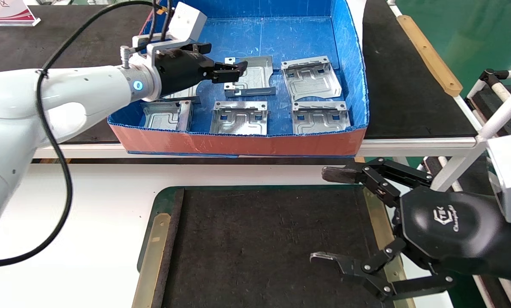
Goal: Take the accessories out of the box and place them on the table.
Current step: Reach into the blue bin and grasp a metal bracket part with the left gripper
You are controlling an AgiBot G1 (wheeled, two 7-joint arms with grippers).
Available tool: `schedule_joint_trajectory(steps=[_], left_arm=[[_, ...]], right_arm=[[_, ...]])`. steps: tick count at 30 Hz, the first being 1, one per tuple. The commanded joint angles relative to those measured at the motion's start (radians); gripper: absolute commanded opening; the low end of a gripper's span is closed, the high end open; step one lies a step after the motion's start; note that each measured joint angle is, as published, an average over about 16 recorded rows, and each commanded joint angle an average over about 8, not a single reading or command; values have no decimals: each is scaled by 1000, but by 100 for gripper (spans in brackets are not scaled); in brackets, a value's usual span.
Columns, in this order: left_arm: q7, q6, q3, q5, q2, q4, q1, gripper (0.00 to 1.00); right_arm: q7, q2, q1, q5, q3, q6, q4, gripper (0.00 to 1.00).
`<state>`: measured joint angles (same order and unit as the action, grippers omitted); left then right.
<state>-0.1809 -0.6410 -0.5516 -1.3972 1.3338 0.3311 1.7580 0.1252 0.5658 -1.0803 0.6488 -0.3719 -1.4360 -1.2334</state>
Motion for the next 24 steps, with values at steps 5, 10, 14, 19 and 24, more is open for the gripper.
schedule_joint_trajectory(steps=[5,10,14,19,24], left_arm=[[0,44,-21,-3,20,-15,-3,100],[-27,79,-54,0,25,-12,-6,100],[-52,104,-88,2,28,3,-14,100],[-87,133,-140,8,29,34,-27,100],[-132,164,-190,11,30,47,-30,100]], right_arm=[[0,0,0,0,0,0,0,100],[0,0,0,0,0,0,0,100],[0,0,0,0,0,0,0,100],[0,0,0,0,0,0,0,100],[0,0,0,0,0,0,0,98]])
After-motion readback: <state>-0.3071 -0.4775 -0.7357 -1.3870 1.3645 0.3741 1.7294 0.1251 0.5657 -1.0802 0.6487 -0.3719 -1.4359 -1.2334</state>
